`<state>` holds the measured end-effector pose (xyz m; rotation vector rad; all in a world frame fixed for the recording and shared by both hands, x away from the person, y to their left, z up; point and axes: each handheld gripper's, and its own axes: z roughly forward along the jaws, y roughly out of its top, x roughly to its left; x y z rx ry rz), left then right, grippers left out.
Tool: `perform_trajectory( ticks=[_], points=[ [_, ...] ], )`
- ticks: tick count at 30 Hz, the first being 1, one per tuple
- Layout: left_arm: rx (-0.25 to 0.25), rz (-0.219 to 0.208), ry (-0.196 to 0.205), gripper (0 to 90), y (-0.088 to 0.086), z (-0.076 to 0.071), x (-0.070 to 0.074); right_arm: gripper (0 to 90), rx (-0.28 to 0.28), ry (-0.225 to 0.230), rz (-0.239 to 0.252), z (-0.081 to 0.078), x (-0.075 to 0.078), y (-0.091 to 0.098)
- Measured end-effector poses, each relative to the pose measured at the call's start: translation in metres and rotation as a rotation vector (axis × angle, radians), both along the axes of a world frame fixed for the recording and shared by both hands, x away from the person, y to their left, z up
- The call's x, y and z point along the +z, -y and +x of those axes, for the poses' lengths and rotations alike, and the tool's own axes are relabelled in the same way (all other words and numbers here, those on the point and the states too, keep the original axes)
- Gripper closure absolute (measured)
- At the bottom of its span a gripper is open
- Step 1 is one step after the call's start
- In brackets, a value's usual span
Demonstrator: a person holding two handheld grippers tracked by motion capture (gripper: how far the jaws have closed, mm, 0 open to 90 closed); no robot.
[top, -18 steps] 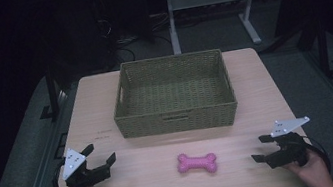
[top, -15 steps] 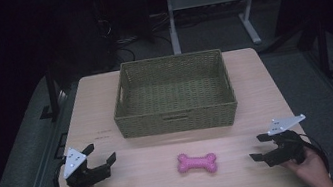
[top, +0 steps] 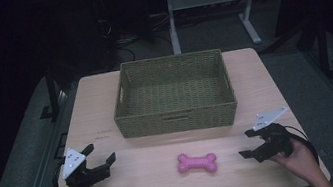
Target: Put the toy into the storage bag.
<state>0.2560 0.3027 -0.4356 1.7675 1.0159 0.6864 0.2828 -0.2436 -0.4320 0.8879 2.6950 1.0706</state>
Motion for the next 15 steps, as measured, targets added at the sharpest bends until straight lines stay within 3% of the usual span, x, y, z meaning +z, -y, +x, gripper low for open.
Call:
perform_trajectory(
  ticks=[6,15],
  points=[
    [-0.001,0.001,0.000,13.8,0.000,0.000,0.000,19.3,0.046,-0.027,-0.029,0.007,0.006,-0.013],
    [0.005,-0.001,0.005,13.8,-0.001,-0.002,0.001,18.9,0.104,-0.012,-0.063,0.008,0.018,-0.030]
  ],
)
